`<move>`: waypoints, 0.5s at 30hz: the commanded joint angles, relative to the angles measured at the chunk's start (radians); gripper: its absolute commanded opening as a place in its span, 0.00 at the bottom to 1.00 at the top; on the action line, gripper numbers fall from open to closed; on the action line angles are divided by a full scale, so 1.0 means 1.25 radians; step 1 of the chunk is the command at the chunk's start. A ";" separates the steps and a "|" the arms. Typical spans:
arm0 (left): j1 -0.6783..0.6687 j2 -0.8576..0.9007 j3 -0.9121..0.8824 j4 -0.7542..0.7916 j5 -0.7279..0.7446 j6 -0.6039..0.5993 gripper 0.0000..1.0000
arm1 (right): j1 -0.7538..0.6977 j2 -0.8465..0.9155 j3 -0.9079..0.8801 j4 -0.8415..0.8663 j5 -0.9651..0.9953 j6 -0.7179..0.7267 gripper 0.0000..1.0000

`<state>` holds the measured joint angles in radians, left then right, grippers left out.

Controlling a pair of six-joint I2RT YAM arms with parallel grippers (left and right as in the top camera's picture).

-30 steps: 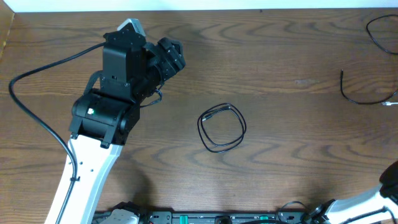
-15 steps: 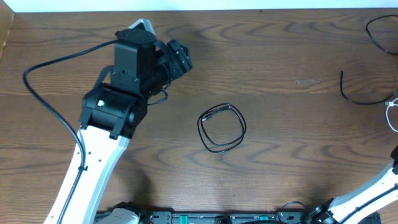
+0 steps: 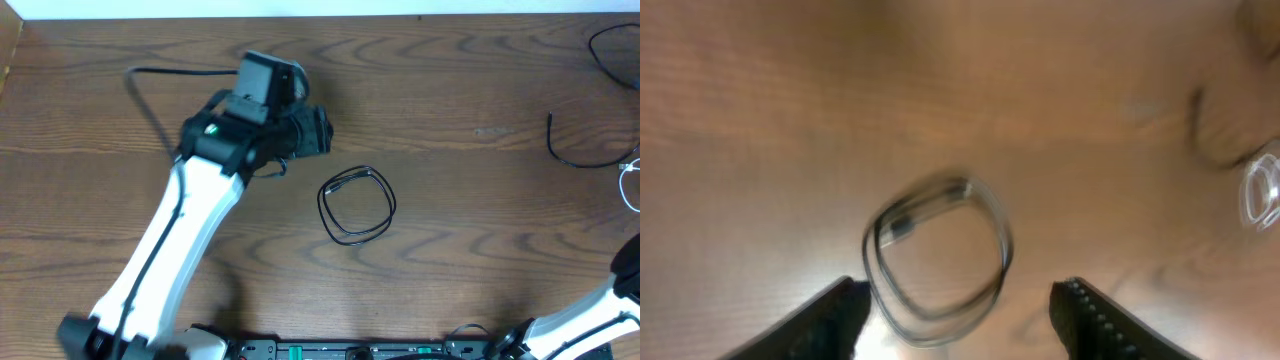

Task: Untangle cables

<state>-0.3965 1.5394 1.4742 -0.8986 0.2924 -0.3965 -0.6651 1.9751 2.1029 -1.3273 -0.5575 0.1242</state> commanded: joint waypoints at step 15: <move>-0.091 0.271 0.001 0.010 -0.019 0.377 0.60 | 0.172 -0.003 0.007 -0.008 0.077 -0.029 0.99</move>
<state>-0.4969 1.8359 1.4738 -0.9020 0.3099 -0.0265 -0.4694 1.9739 2.1044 -1.3350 -0.4824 0.1013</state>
